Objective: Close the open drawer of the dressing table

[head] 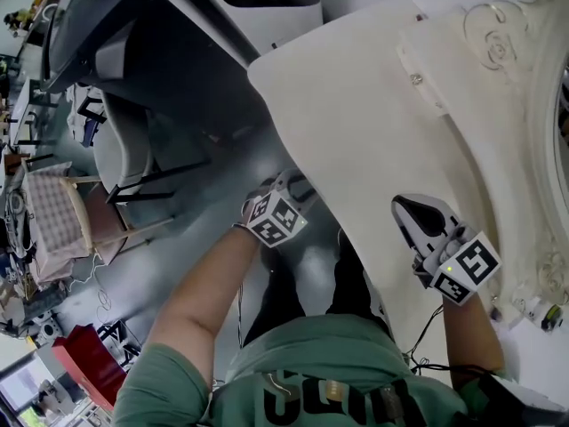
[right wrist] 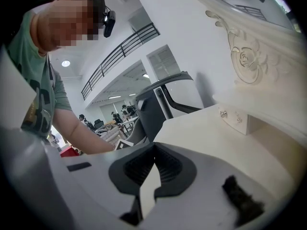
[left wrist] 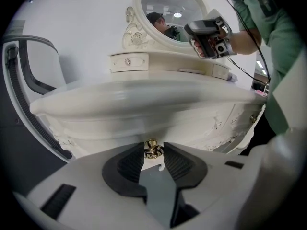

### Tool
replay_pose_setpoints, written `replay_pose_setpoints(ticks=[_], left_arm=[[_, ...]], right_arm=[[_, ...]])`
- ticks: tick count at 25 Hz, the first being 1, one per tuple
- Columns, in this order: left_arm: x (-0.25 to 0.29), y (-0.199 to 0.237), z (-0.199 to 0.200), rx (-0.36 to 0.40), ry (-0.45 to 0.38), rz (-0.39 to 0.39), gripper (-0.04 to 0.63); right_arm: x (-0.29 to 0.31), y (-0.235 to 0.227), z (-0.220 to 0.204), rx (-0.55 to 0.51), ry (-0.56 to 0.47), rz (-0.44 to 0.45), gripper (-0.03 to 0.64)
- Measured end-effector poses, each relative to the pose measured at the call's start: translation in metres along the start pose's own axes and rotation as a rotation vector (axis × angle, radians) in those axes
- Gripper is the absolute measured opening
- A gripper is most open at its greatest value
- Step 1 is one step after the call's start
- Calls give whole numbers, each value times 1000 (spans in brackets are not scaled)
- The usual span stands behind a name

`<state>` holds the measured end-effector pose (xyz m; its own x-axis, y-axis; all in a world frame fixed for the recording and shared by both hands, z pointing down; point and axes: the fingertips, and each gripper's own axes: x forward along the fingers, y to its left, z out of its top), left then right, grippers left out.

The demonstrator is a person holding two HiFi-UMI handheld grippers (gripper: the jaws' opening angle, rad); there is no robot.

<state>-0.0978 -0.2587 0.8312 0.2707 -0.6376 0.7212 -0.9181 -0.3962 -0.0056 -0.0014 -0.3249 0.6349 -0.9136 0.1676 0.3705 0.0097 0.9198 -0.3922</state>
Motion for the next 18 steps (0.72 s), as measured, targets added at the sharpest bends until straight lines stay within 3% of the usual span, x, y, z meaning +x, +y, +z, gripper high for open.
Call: replay_pose_setpoints(ticks=[4, 10, 14, 18], left_arm=[[-16, 5, -10, -29, 62, 25, 158], [-78, 10, -15, -98, 136, 123, 152], [-124, 24, 38, -162, 42, 178, 68], [-150, 10, 123, -180, -90, 158, 25]], right_arm=[[-19, 1, 11, 1, -30, -28, 12], [-62, -4, 28, 32, -84, -39, 11], [-89, -2, 40, 54, -136, -44, 11], [-121, 6, 56, 56, -181, -56, 11]])
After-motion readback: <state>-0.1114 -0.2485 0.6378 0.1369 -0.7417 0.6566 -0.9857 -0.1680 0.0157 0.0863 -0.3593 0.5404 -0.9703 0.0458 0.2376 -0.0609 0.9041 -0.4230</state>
